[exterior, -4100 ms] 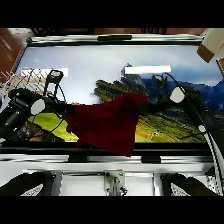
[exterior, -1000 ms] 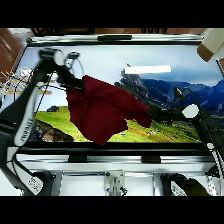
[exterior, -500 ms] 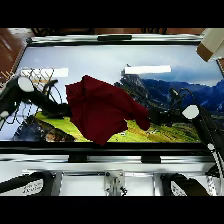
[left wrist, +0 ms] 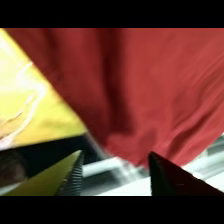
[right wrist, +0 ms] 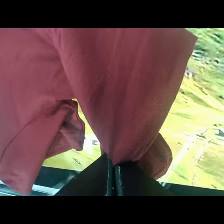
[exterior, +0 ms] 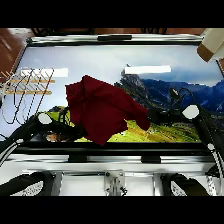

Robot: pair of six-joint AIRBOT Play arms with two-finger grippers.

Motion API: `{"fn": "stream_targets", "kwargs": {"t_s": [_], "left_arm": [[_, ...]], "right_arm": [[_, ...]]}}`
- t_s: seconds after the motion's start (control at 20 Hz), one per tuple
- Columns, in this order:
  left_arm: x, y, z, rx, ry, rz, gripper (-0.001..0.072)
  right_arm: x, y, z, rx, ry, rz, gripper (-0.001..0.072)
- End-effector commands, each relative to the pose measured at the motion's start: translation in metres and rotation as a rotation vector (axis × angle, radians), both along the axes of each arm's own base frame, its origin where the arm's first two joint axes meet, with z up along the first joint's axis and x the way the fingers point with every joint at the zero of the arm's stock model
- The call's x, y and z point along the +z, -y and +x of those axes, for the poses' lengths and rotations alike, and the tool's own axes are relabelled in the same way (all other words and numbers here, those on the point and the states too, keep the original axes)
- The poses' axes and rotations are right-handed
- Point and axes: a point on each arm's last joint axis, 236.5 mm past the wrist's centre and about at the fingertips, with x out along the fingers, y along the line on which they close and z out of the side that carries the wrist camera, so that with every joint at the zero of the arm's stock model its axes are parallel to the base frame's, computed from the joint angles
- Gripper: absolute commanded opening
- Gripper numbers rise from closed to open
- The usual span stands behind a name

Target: Fold the shirts.

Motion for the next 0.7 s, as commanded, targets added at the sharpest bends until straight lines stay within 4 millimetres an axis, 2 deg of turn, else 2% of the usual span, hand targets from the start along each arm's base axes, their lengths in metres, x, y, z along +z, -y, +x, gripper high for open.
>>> {"fn": "stream_targets", "kwargs": {"t_s": [0.0, 0.05, 0.1, 0.2, 0.25, 0.3, 0.35, 0.4, 0.45, 0.5, 0.55, 0.6, 0.65], "left_arm": [[-0.002, 0.019, 0.027, 0.095, 0.120, -0.013, 0.0451], [-0.001, 0.021, 0.031, 0.107, 0.143, -0.011, 0.0432], [-0.001, 0.022, 0.033, 0.109, 0.151, -0.012, 0.0341], [0.000, 0.021, 0.034, 0.109, 0.151, -0.014, 0.0102], [0.004, 0.022, 0.033, 0.078, 0.158, -0.020, 0.0036], [0.013, 0.024, 0.034, 0.026, 0.181, -0.035, 0.0035], [0.033, 0.027, 0.037, -0.040, 0.226, -0.057, 0.0033], [0.058, 0.024, 0.046, -0.093, 0.293, -0.051, 0.0031], [0.094, 0.012, 0.061, -0.142, 0.404, 0.010, 0.0031], [0.138, -0.007, 0.076, -0.163, 0.524, 0.111, 0.0030], [0.202, -0.038, 0.093, -0.138, 0.680, 0.242, 0.0031], [0.276, -0.068, 0.102, -0.072, 0.852, 0.347, 0.0032], [0.371, -0.094, 0.097, 0.031, 1.065, 0.399, 0.0032]], "right_arm": [[0.003, -0.005, 0.000, -0.007, -0.001, 0.027, 0.0058], [0.004, -0.007, 0.001, -0.012, 0.000, 0.041, 0.0058], [0.006, -0.009, 0.002, -0.017, 0.001, 0.053, 0.0058], [0.008, -0.012, 0.003, -0.025, 0.004, 0.072, 0.0058], [0.010, -0.014, 0.004, -0.028, 0.005, 0.084, 0.0058], [0.013, -0.017, 0.005, -0.017, 0.017, 0.093, 0.0058], [0.022, -0.019, 0.009, 0.006, 0.051, 0.098, 0.0057], [0.042, -0.021, 0.018, 0.018, 0.118, 0.107, 0.0057], [0.074, -0.020, 0.031, 0.023, 0.227, 0.098, 0.0057], [0.116, -0.017, 0.046, 0.026, 0.367, 0.086, 0.0057], [0.174, -0.010, 0.059, 0.042, 0.570, 0.042, 0.0057], [0.237, 0.001, 0.064, 0.067, 0.790, -0.046, 0.0057], [0.304, 0.016, 0.060, 0.055, 1.007, -0.141, 0.0057]]}}
